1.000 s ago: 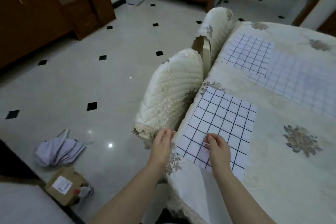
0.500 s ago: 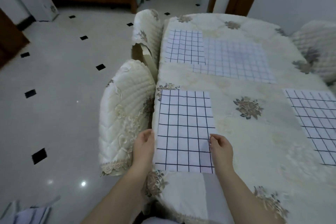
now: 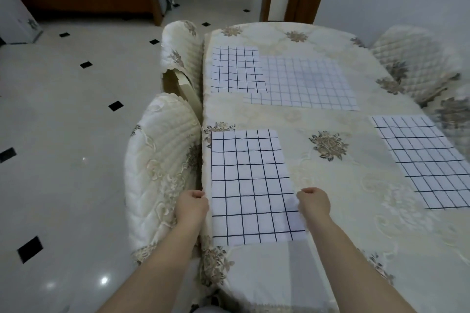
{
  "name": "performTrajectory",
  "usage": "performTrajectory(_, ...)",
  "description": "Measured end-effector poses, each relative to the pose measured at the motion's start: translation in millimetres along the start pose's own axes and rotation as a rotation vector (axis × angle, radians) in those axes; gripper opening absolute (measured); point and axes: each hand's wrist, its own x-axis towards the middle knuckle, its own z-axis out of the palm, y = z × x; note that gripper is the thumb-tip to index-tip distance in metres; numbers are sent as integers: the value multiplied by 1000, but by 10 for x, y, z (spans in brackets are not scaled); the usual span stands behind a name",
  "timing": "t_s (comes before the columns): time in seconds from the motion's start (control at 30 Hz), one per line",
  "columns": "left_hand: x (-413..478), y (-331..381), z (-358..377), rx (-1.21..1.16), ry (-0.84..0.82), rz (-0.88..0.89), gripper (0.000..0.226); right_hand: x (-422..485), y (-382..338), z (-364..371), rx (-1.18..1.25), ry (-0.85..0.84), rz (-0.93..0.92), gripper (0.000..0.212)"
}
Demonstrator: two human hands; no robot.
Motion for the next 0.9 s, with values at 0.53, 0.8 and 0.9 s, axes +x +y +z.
performTrajectory(0.53, -31, -70, 131, 113, 7, 73, 21, 91, 46, 3, -200, -130, 76, 12)
performTrajectory(0.8, 144, -87, 226, 106, 59, 110, 23, 106, 26, 11, -189, -122, 11, 17)
performTrajectory(0.9, 177, -33, 252, 108, 80, 113, 22, 131, 8, 3, -178, -120, 5, 18)
